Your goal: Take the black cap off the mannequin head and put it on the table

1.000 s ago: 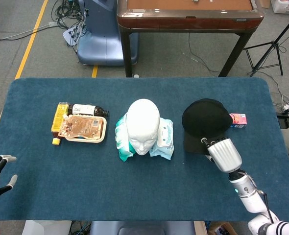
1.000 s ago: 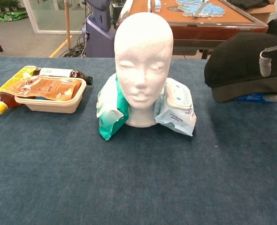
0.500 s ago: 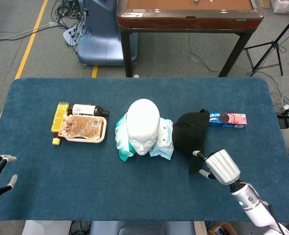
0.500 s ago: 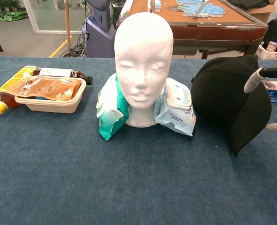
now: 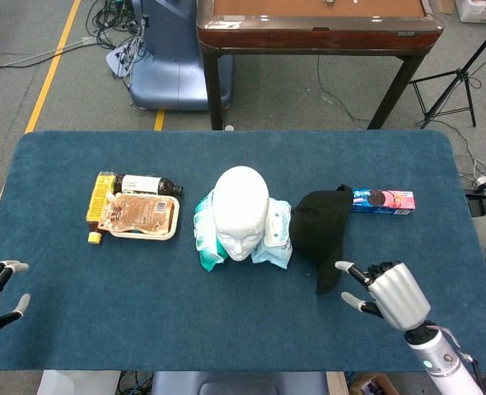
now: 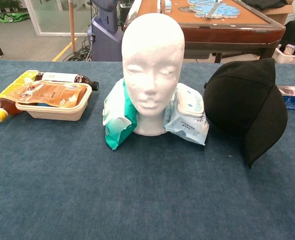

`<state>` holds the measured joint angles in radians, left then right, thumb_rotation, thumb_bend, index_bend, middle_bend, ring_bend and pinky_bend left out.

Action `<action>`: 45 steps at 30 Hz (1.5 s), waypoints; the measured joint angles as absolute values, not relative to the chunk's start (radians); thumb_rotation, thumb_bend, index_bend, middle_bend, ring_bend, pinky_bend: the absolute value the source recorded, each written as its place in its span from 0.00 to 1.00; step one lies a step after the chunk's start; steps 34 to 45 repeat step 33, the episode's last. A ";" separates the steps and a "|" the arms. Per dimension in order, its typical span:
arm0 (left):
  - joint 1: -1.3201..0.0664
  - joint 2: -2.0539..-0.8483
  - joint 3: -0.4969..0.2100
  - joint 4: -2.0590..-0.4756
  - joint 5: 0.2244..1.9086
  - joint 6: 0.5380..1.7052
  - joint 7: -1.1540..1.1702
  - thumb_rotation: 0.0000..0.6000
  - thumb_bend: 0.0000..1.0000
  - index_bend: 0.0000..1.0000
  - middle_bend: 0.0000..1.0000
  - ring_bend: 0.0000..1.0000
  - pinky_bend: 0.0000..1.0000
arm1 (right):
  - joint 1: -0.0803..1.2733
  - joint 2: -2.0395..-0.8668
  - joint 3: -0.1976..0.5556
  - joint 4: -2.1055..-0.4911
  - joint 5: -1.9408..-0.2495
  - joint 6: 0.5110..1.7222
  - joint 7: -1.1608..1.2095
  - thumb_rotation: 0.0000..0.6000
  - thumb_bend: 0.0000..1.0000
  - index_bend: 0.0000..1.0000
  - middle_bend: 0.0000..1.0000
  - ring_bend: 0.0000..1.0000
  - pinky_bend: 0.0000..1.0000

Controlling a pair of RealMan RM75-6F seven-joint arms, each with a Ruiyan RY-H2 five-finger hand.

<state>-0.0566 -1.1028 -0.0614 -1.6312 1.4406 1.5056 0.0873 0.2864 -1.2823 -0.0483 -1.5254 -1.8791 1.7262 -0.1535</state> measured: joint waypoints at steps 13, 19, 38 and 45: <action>-0.061 -1.114 -0.053 -1.614 1.484 1.519 0.081 1.00 0.29 0.34 0.29 0.28 0.57 | 0.150 -1.327 0.056 -1.457 -1.716 1.813 -0.359 1.00 0.00 0.60 0.46 0.37 0.49; -0.062 -1.129 -0.044 -1.577 1.535 1.544 0.072 1.00 0.29 0.36 0.29 0.24 0.45 | 0.110 -1.329 0.089 -1.469 -1.568 1.763 -0.337 1.00 0.00 0.60 0.43 0.32 0.42; -0.076 -1.135 -0.042 -1.560 1.535 1.525 0.049 1.00 0.29 0.36 0.29 0.24 0.42 | 0.070 -1.262 0.149 -1.519 -1.444 1.688 -0.221 1.00 0.00 0.60 0.43 0.31 0.42; -0.076 -1.135 -0.042 -1.560 1.535 1.525 0.049 1.00 0.29 0.36 0.29 0.24 0.42 | 0.070 -1.262 0.149 -1.519 -1.444 1.688 -0.221 1.00 0.00 0.60 0.43 0.31 0.42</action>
